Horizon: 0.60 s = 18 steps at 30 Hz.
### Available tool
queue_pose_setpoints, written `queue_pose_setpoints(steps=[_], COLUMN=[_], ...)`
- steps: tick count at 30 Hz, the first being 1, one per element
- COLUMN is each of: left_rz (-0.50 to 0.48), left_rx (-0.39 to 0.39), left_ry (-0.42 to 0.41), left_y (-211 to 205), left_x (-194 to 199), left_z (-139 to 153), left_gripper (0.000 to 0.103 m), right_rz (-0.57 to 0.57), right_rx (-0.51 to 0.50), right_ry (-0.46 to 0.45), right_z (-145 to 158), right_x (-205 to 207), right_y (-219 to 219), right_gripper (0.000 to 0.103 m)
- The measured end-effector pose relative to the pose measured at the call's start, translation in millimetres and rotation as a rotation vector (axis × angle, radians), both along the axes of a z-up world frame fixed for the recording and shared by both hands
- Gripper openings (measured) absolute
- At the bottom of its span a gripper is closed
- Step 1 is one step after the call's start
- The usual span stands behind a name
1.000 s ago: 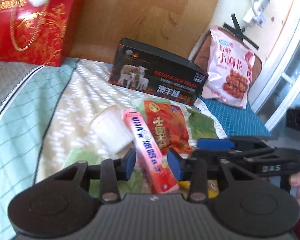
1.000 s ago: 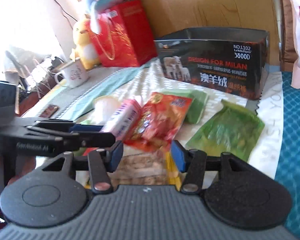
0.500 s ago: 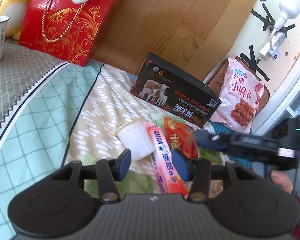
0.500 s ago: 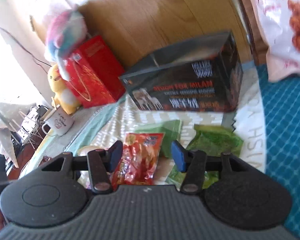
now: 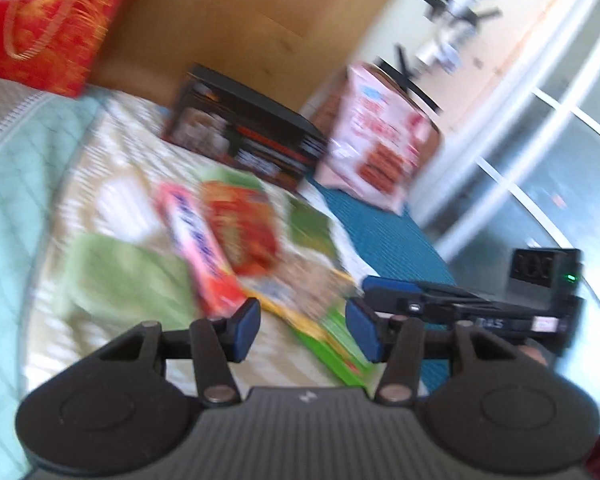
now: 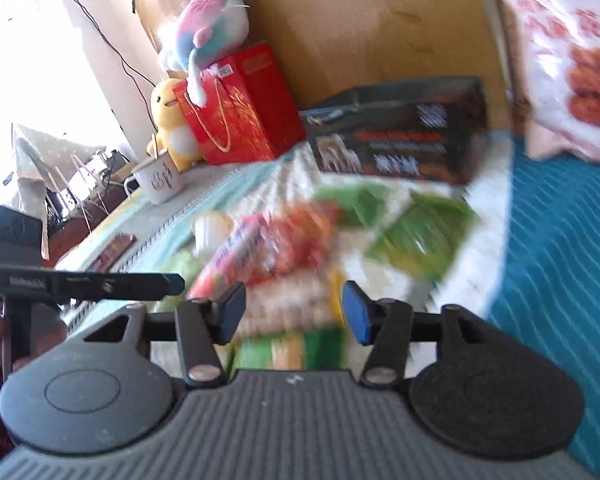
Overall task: Organize snacks
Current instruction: 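Grasp the yellow-edged nut bag with the left gripper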
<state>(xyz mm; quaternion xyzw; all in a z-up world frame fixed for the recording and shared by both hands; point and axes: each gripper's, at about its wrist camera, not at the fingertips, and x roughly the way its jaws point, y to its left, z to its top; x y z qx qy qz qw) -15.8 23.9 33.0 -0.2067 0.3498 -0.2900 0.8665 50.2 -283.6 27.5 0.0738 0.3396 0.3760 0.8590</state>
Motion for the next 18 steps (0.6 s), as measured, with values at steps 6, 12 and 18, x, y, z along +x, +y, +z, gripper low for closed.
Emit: queue_pose_setpoints(steps=[6,12,18], left_rz=[-0.002,0.067,0.112], left_rx=[-0.058,-0.172,-0.163], left_ry=[0.101,0.244,0.266], left_y=[-18,-11,-16], left_x=[9,28,47], left_z=[-10,-27,-30], left_gripper=[0.059,0.064,0.029], right_rz=[-0.046,-0.077,-0.044], right_rx=[0.011,0.117,0.102], right_ry=[0.029,0.125,0.153], right_z=[-6,-14,-19], right_x=[6,32,42], right_y=[-1,-5,10], right_gripper=[0.058,0.058,0.024])
